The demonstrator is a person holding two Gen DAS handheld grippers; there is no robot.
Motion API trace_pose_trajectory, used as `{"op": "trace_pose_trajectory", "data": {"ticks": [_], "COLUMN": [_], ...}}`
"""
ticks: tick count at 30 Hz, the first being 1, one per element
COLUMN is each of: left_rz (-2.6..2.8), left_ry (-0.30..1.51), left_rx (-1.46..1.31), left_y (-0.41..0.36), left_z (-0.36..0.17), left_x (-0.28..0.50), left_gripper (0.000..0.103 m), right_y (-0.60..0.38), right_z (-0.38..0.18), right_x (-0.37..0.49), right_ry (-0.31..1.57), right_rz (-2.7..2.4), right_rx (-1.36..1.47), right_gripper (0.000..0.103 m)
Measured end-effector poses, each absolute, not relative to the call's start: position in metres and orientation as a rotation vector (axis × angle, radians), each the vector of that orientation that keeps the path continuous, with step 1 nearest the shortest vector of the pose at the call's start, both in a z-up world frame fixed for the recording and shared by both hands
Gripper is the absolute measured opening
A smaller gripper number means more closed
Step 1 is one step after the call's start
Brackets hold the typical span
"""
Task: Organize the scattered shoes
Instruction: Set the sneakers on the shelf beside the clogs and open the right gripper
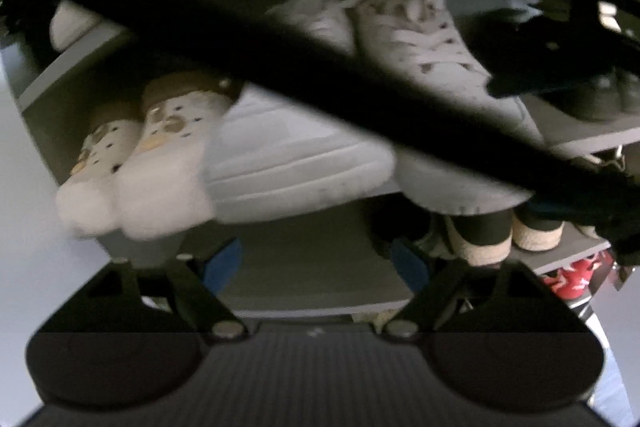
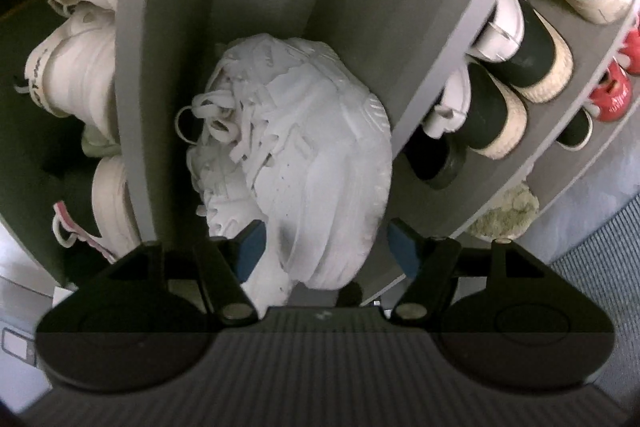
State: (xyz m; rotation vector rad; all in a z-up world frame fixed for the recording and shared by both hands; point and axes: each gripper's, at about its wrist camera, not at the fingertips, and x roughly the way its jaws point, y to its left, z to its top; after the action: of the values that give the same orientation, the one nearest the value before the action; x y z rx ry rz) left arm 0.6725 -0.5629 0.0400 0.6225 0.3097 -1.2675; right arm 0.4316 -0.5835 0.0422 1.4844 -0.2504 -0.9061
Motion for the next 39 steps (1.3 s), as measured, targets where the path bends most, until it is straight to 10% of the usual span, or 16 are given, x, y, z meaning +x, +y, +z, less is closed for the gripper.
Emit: {"op": "trace_pose_trajectory", "data": {"ticks": [7,21,32,39], "left_rz": [-1.239,-1.342,-1.392,-1.424], "left_ry": [0.333,0.483,0.550,0.584], "left_rx": [0.507,0.545,0.643,0.727], "left_y": [-0.544,-0.563,-0.607,-0.599], "left_z": [0.073,0.074,0.062,0.039], "left_x": [0.690,0.700,0.713,0.713], "left_gripper": [0.072,0.038,0.039,0.061], "right_y": [-0.572,-0.571,-0.580,-0.504], "right_z": [0.054,0.058,0.056,0.065], "right_x": [0.434,0.442,0.442,0.428], "right_ry": [-0.189,-0.224,-0.229,-0.188], "right_rz": [-0.924,-0.994,-1.022,-1.163], "right_rx": [1.461,1.451,1.444,1.434], "right_gripper": [0.046,0.038,0.037,0.038]}}
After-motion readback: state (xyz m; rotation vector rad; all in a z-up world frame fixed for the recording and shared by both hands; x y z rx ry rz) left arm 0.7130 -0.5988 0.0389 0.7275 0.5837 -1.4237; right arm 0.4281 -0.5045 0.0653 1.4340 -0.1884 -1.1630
